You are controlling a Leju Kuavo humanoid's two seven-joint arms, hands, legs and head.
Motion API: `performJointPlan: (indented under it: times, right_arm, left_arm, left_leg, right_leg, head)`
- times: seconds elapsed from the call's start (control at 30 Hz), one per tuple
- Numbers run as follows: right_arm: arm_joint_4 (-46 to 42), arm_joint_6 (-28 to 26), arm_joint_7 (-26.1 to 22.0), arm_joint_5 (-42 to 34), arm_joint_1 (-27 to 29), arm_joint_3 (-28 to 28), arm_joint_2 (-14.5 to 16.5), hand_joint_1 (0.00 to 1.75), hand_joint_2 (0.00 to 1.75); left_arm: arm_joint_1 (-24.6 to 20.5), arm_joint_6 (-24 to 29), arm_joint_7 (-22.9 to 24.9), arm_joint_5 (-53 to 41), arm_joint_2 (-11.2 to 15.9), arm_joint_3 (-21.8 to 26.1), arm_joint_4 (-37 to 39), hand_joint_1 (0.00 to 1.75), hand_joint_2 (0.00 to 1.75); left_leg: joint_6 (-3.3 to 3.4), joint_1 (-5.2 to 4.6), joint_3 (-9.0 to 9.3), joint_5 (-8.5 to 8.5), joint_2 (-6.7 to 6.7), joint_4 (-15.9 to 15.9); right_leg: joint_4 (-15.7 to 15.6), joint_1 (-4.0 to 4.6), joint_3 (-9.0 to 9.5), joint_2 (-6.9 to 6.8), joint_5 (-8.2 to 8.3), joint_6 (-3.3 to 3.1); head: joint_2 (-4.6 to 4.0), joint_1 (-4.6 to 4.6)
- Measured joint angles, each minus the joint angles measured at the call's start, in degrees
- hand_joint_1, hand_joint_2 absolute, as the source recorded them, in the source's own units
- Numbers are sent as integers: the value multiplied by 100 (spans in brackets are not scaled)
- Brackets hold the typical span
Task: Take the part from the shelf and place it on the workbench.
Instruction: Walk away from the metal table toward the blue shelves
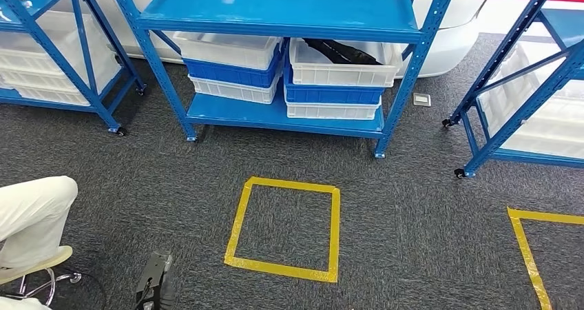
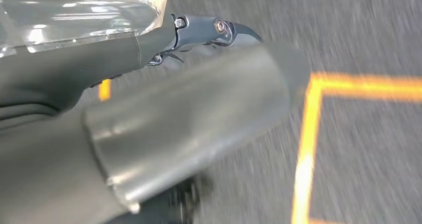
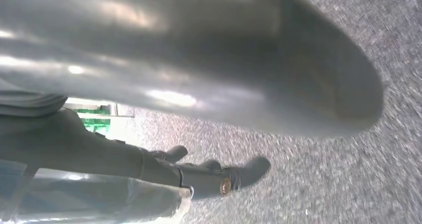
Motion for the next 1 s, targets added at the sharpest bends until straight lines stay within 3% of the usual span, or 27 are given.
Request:
performJointPlan:
  times: [0.07,0.27,0.5,0.57,0.63,0.7,0.73,0.77,0.83,0.87,0.9,1.0]
  right_arm:
    - [0,2,0,15,-11,0,8,0,0]
    - [0,2,0,41,-53,0,22,0,0]
    - [-5,2,0,58,-89,2,56,0,0]
    - [-11,2,-3,58,-104,2,57,0,0]
    - [-11,3,-4,58,-109,2,51,0,0]
    - [-11,4,-1,60,-104,2,41,0,0]
    - [-11,4,2,63,-103,2,39,0,0]
    - [-11,4,5,67,-106,2,37,0,0]
    - [-11,4,10,81,-116,4,35,0,0]
    - [-11,4,11,88,-123,5,38,0,0]
    - [-11,5,10,99,-129,8,43,0,0]
    - [-11,23,7,144,-149,26,54,0,0]
  left_arm:
    - [85,24,-40,206,1,-159,-15,0,0]
    - [199,144,-110,444,16,-399,-30,0,0]
    - [232,152,-121,489,28,-469,-37,0,0]
    - [239,152,-127,490,25,-486,-44,0,0]
    - [245,152,-132,493,24,-506,-44,0,0]
    - [252,151,-132,505,26,-518,-40,0,0]
    - [253,149,-134,521,27,-524,-35,0,0]
    - [253,147,-139,549,29,-534,-28,0,0]
    - [245,148,-159,623,36,-563,-11,0,0]
    - [239,157,-169,661,42,-575,-3,0,0]
    - [228,175,-185,703,57,-582,7,0,0]
    - [94,201,-349,856,271,-568,265,0,0]
  left_leg:
    - [36,7,8,7,8,-16]
    - [22,19,24,9,20,-44]
    - [53,16,63,10,23,-125]
    - [41,63,171,77,29,-289]
    - [29,88,214,109,32,-348]
    - [15,92,214,103,26,-342]
    - [0,97,217,93,19,-336]
    - [-23,107,222,78,9,-320]
    - [-102,126,221,23,-11,-253]
    - [-145,121,211,-7,-17,-215]
    - [-183,110,199,-38,-21,-178]
    - [-246,102,178,-75,-30,-143]
  right_leg:
    - [0,19,-2,6,0,-11]
    - [-1,38,3,6,-7,-97]
    - [-46,47,25,-3,-9,-78]
    - [186,79,-74,-13,-140,-85]
    - [858,67,-415,-16,-428,-109]
    - [1413,40,-732,-17,-587,-69]
    - [1403,20,-751,-17,-532,-13]
    - [1149,-6,-645,-18,-384,61]
    - [361,-61,-279,-11,-47,188]
    - [98,-62,-155,-1,50,207]
    - [-20,-54,-96,9,84,173]
    - [-8,-13,-86,13,79,-45]
  head:
    - [0,3]
    - [0,3]
    - [0,5]
    - [0,14]
    - [0,24]
    - [0,33]
    - [0,36]
    - [0,39]
    - [0,44]
    - [0,53]
    - [0,54]
    - [0,38]
